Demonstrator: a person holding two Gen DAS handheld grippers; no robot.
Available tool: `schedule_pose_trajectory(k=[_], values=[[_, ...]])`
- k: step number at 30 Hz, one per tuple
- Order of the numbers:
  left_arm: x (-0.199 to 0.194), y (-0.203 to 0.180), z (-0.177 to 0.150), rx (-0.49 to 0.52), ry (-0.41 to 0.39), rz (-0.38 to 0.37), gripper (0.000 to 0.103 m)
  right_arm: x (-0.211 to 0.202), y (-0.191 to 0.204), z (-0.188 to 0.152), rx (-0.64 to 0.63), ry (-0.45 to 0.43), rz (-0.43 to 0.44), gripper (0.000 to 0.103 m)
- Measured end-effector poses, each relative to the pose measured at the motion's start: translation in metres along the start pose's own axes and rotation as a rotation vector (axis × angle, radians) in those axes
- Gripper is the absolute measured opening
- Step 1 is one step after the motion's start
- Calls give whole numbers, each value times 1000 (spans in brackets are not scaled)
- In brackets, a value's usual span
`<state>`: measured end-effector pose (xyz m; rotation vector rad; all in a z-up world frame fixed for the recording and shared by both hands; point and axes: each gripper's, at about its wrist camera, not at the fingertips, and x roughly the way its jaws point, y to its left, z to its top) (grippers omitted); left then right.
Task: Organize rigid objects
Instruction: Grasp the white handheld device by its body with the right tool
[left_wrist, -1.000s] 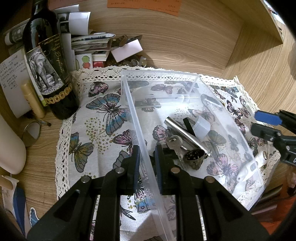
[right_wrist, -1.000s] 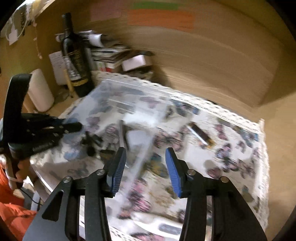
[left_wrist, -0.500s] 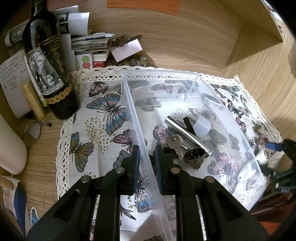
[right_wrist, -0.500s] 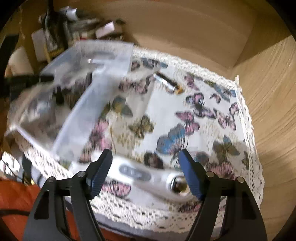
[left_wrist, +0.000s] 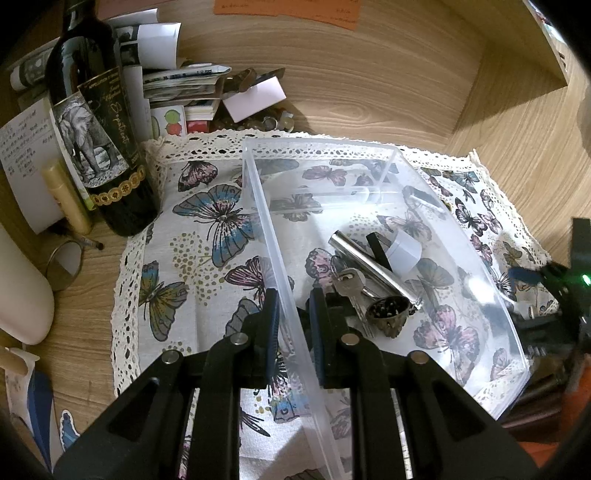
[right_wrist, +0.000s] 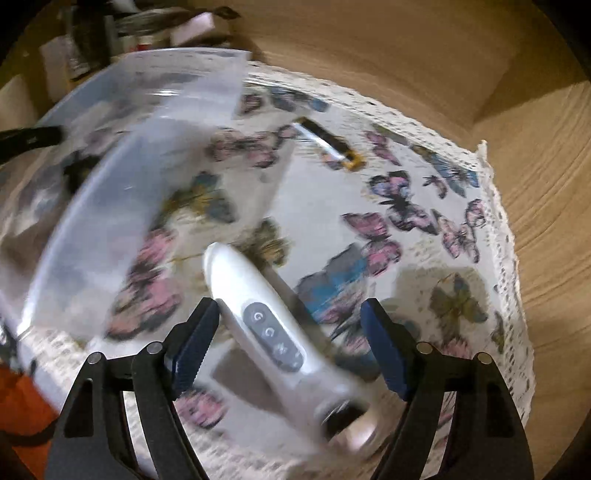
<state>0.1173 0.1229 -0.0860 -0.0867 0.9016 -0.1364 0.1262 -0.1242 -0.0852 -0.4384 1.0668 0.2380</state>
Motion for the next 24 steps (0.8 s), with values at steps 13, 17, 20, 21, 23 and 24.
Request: schedule_pose_trajectory(k=[13,17,20,21,23,24], values=[[1,-1,-1,2,-1,1,16,7,-21,15,153,-12,83,32],[1,-1,-1,1,-1,0,16,-18,-25,22,180,-103,77,32],[1,-1,-1,0,-2,1,16,-39,-28,29,193,-182,74,32],[1,-1,-1,0,-2,1,16,-44,-29,33,194,-206,77,32],[1,-2,-1,0,-2,1,16,-55,-30,40,201,-251,80,31],[1,-2,-1,0,-2,0,16,-59,-29,43,200,-267,84,31]])
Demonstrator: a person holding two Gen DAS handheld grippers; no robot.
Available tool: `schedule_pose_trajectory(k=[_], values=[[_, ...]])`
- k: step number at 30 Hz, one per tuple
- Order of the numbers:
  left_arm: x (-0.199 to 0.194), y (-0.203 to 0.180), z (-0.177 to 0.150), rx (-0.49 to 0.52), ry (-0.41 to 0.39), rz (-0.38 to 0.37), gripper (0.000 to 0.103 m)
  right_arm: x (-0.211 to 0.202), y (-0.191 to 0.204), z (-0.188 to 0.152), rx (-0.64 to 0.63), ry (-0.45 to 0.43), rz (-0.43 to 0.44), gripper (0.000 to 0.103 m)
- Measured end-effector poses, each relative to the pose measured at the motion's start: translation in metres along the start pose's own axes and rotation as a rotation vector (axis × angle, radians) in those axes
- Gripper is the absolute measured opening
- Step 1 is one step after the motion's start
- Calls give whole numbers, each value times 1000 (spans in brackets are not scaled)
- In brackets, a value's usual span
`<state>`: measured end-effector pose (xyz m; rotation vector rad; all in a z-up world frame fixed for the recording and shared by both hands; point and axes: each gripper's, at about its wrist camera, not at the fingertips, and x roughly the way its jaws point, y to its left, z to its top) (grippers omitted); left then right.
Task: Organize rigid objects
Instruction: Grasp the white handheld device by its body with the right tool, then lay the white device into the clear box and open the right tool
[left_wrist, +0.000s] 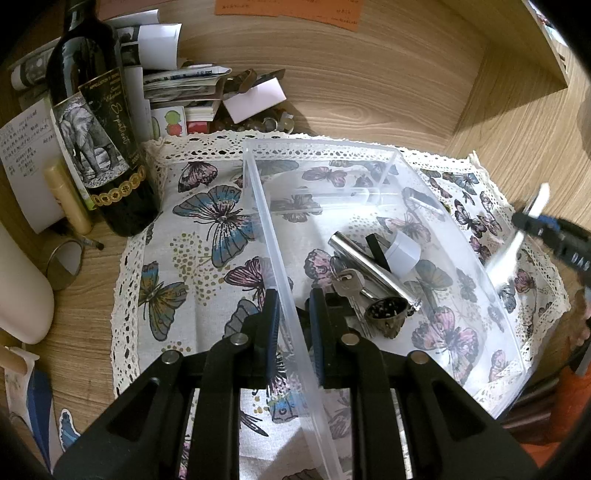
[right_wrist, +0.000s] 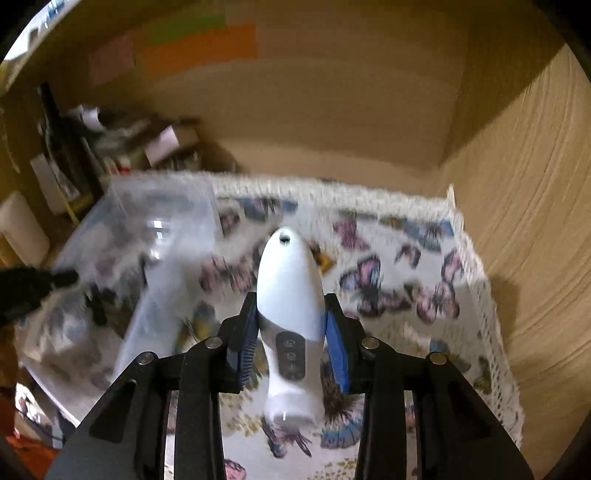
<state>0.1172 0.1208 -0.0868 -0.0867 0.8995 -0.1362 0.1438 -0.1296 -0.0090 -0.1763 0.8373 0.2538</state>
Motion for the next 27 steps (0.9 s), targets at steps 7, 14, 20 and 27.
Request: schedule_pose_trajectory(k=[7,14,20,27], values=[[0,-1,0,1,0,-2,16,-15,23,28,-56,-102,37,30],[0,0,0,1,0,-2,16,-39,50,48,-113,-203,117,30],[0,0,0,0,0,-4,16,-59,75,52,-177,-264,196,30],[0,0,1,0,-1,-5,16,-36,105,34,-253,-165,264,30]])
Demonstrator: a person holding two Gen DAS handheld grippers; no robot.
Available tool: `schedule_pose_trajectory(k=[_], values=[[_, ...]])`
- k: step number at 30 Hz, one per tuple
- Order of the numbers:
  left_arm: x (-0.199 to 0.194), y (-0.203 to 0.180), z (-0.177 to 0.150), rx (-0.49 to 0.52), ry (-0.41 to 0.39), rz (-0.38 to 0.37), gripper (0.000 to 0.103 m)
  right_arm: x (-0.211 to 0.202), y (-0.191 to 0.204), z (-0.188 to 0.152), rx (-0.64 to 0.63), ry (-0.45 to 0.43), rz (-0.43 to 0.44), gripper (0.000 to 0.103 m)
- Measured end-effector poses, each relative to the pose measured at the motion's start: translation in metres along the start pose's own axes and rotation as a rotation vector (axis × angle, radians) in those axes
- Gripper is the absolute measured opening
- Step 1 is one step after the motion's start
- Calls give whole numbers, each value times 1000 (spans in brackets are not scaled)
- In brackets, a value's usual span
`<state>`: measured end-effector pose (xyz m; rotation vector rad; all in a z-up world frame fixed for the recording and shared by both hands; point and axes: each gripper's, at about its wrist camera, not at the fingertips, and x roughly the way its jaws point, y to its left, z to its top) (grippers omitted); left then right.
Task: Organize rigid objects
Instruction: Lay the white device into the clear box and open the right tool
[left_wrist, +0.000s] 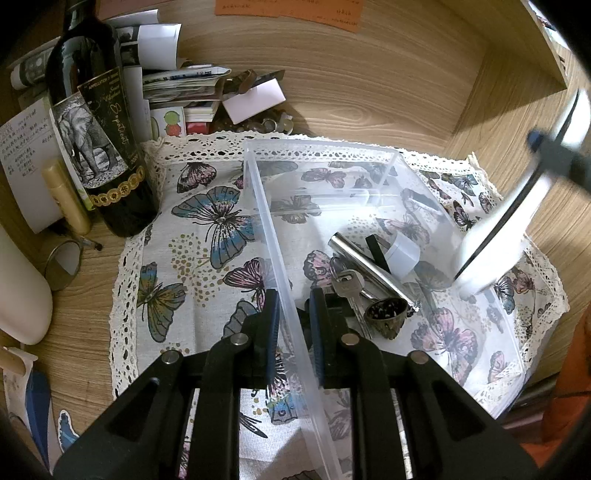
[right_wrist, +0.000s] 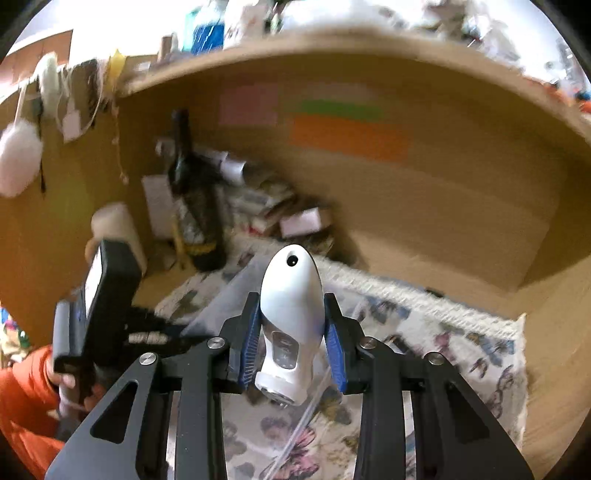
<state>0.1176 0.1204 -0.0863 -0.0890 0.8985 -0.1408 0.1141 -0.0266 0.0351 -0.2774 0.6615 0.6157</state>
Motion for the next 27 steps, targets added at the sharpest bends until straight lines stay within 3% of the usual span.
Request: schedule_pose_trajectory(k=[6,10,18,27], values=[[0,-1,0,-1,-1,-1,16,40,5,-24,5,149,27,30],[0,-2,1,0,-1,-2,16,52,0,-29,15,193,36,30],[0,-2,1,-1,-1,-2,16,72,-2,-21,-3,218,-2,30],[-1,-1,-1,-1,-1,-6,16,58,-13,-5,-4,158,-44,37]])
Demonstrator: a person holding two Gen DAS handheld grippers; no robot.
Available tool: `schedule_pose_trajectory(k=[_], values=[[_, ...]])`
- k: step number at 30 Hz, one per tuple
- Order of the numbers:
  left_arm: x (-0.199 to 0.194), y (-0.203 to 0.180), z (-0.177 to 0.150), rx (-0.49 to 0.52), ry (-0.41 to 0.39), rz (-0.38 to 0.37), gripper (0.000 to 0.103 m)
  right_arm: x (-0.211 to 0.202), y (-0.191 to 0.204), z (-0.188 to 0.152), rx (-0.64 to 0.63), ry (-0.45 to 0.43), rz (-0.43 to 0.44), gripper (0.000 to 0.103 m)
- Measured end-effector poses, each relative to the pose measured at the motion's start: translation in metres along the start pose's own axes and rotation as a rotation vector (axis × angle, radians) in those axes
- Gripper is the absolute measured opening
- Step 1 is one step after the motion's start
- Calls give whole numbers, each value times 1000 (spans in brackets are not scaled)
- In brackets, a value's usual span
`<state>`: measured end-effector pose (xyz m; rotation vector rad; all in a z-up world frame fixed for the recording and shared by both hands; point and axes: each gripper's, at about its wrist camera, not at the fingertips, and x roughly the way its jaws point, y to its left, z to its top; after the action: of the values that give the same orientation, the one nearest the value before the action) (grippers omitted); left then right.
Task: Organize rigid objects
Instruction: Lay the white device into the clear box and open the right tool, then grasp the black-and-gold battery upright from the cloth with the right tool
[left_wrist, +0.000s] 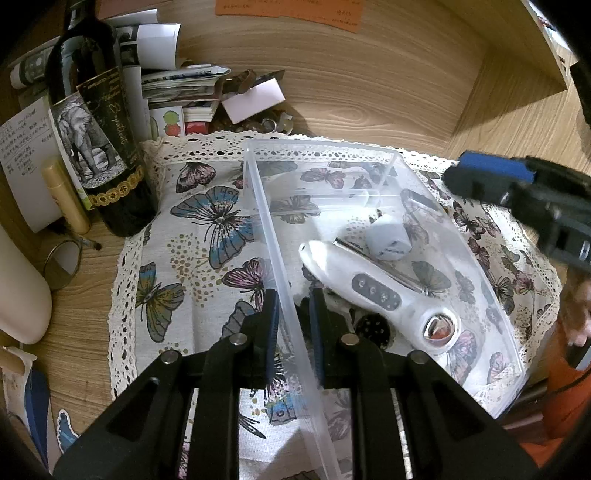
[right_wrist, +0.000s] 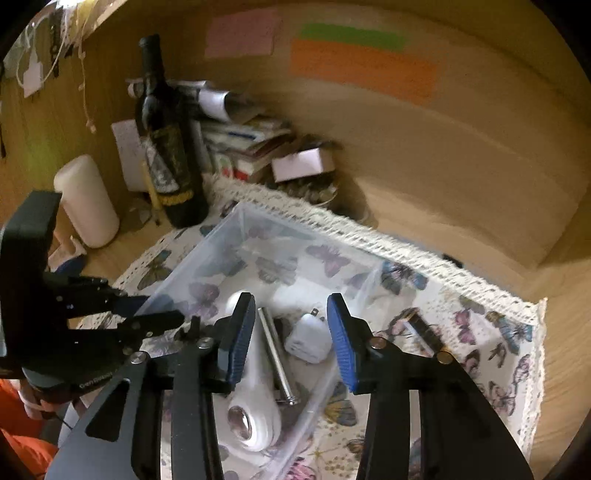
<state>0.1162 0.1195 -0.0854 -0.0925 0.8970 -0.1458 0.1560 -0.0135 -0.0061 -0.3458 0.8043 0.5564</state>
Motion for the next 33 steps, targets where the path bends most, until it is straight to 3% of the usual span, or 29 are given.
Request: schedule_pose_trajectory(k=[5,9,16,29,32,33], values=[[0,1,0,0,0,-1,16,-10,-26,2,49,-24,-64,41],[0,1,-1,-1,0,-3,16,-10,-56,1,115,-26,-123,59],[0,2,0,-3,1,-4,16,22,-105,-9,215,65,-199,62],[0,2,-1,-7,2,-7,16,109,-145,-39,268,302,-224,62],[1,3,-1,-6,2,-6,16,112,-146,-43,289,302,-192,54],[1,3,-1,-7,2,-6,16,111,-147,-43,293,300,-172,41]])
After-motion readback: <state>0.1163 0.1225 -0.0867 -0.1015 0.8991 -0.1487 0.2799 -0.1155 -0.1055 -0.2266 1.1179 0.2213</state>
